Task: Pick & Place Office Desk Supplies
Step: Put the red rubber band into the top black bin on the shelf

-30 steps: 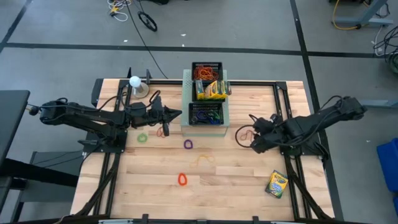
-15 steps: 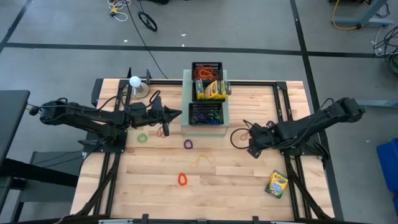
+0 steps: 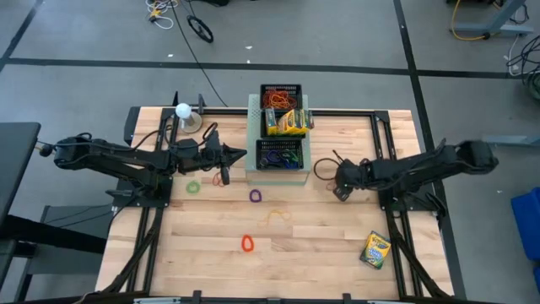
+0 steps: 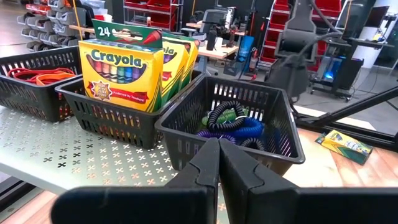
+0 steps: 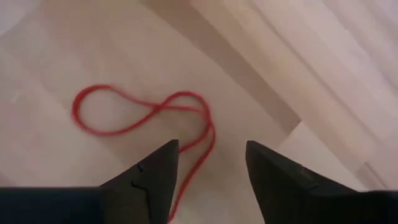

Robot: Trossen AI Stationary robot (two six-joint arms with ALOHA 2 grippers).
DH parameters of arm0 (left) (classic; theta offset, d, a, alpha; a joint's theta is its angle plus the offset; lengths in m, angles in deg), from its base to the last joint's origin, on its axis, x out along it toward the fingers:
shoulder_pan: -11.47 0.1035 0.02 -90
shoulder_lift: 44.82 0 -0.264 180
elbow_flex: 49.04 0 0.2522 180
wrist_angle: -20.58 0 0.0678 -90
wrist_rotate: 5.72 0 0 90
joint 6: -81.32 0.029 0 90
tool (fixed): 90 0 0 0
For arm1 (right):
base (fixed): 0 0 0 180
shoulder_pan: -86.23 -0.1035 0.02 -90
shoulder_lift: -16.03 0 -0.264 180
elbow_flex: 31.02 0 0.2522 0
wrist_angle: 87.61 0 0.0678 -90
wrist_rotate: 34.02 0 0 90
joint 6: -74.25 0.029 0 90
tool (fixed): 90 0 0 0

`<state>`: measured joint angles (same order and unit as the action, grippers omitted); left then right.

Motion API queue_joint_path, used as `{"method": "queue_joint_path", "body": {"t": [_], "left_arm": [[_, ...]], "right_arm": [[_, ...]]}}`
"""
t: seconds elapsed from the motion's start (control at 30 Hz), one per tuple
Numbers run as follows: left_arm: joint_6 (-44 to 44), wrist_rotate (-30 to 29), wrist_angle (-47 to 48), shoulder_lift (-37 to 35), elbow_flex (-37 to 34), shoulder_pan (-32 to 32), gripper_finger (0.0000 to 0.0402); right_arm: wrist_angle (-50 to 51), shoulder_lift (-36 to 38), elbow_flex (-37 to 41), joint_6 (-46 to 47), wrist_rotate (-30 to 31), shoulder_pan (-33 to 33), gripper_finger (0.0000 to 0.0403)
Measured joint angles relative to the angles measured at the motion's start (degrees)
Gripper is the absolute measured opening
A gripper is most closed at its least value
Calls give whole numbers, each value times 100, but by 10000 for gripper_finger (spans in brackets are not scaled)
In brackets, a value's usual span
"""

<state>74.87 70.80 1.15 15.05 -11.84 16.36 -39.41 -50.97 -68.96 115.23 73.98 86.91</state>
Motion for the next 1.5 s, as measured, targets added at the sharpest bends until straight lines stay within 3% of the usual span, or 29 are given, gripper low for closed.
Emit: {"method": "queue_joint_path", "body": {"t": [0.23, 0.57, 1.0, 1.17, 1.37, 1.5], "left_arm": [[1, 0, 0, 0, 0, 0, 13], [0, 0, -2, 0, 0, 0, 13], [1, 0, -2, 0, 0, -1, 13], [1, 0, 0, 0, 0, 0, 13], [1, 0, -1, 0, 0, 0, 13], [1, 0, -2, 0, 0, -2, 13]], "right_arm": [[-682, 24, 282, -349, -485, 457, 156], [-470, -7, -157, -289, -762, 277, 15], [2743, 0, -3105, 434, -807, -1246, 5], [2816, 0, -4348, 196, -43, -1577, 2], [2519, -97, -5762, -1125, 1154, -943, 2], [1622, -443, -6377, -2533, 1281, 143, 1]]}}
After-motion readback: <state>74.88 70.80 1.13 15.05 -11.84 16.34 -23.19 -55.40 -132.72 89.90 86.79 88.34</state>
